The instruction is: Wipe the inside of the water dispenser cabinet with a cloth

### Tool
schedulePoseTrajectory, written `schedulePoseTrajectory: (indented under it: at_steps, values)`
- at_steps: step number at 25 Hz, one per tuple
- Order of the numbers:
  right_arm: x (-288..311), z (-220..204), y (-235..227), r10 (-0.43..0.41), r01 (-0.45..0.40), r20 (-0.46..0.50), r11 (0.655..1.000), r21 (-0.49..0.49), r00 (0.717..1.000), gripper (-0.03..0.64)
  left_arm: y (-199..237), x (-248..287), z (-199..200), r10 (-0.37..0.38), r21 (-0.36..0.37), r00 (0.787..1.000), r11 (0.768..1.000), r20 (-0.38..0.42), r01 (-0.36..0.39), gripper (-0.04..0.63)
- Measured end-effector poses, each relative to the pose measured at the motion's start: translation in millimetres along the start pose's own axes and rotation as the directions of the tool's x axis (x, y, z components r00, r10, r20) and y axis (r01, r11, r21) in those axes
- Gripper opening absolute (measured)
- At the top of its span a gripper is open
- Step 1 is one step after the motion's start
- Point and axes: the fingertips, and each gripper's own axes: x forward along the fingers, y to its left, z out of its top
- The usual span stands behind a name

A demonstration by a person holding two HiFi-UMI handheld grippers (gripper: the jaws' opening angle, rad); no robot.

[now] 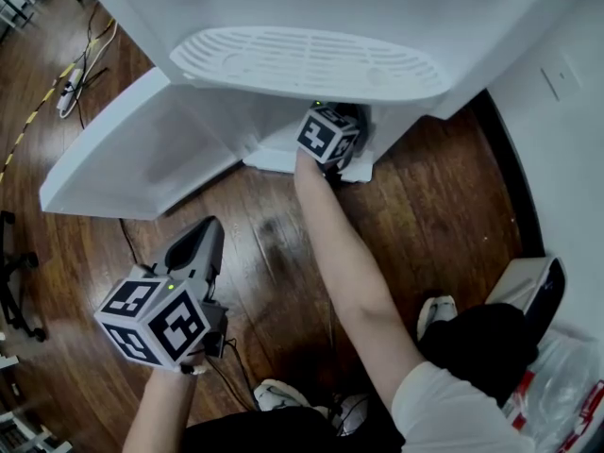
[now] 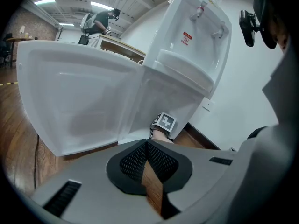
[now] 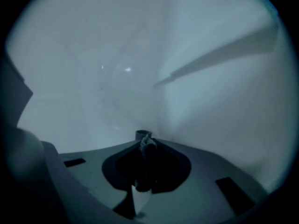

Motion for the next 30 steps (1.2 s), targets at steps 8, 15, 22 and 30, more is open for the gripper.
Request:
schedulePoseTrajectory:
  at_steps: [8,15,22,30]
  values:
    - [0.8,-8.9,41.0,0.157,-0.162,-0.071,0.984,-0.073,0.985,0.046,2.3,1.6,-4.0,-0.009,-0.009,1.000,1.000,-0.011,0.009,-0.011]
    - [-12.5,-22.2,129.2,0.452,-0.463,-0.119,0.881,-0.091,0.884,0.046,4.4,-1.6,-6.1,-0.002,-0.005,1.000,1.000,-0.016,0.002,-0.011]
    - [-30.9,-30.1,169.4,0.590,-0.606,-0.162,0.792,-0.072,0.791,0.046,7.9,-7.4,-6.1,0.012,-0.003,1.000,1.000,-0.013,-0.012,-0.011]
    - [-12.4,-29.3,98.1,0.327,-0.340,-0.176,0.940,-0.043,0.928,0.046,-1.0,-7.8,-2.6,-0.004,0.006,1.000,1.000,-0.005,0.004,-0.011]
